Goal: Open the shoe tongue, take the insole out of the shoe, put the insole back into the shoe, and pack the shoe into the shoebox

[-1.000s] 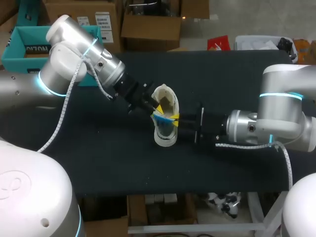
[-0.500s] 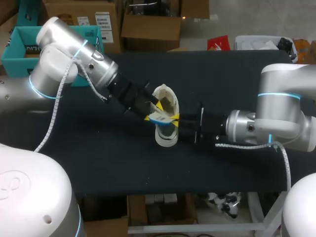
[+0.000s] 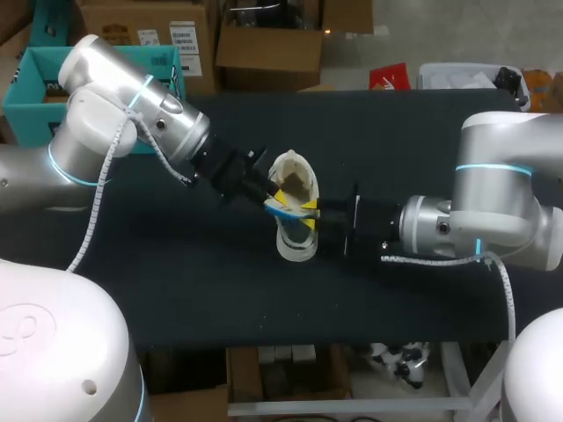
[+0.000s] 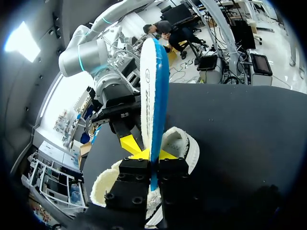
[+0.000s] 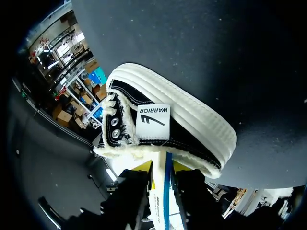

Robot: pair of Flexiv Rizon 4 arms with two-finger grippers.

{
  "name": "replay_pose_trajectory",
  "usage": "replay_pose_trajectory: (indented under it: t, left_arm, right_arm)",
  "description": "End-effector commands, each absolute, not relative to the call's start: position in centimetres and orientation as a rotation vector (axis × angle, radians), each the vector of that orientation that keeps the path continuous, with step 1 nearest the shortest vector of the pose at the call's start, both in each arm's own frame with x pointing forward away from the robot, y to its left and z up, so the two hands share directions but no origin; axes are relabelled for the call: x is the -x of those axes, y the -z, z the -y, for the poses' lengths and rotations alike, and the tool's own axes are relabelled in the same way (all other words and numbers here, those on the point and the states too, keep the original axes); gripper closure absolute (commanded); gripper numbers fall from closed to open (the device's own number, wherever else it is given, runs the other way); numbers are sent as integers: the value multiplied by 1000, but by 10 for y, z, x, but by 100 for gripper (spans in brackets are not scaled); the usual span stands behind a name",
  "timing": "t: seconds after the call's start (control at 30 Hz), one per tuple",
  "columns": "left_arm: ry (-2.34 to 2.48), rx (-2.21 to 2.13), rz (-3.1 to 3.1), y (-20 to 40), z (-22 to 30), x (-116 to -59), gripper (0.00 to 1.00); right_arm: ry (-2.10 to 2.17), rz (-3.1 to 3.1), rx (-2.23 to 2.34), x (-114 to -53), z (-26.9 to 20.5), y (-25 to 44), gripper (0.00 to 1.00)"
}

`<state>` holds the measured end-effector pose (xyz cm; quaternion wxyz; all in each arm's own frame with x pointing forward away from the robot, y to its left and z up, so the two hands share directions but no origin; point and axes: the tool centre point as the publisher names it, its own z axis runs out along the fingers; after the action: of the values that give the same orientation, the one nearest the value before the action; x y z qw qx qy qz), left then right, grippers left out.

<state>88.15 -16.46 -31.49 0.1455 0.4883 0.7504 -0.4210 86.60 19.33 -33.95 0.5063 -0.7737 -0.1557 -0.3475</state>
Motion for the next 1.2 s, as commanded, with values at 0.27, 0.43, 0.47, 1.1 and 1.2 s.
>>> replay_pose_trajectory:
  t: [0.27,0.43,0.47,1.1,1.2]
  left_arm:
    - [1221,-1372,-2149,321,161,-880,100]
    - [1211,-1362,-2153,324,163,-881,100]
    - [1206,-1360,-2154,325,164,-882,100]
    - [1204,-1316,-2242,347,175,-914,100]
    - [1208,-1315,-2241,345,173,-913,100]
  right_arm:
    - [868,382,1900,-846,-209,325,98]
    - [856,390,1893,-850,-213,329,100]
    - [854,390,1893,-851,-213,330,100]
    - [845,363,1908,-884,-198,352,100]
    - [845,362,1910,-884,-197,351,100]
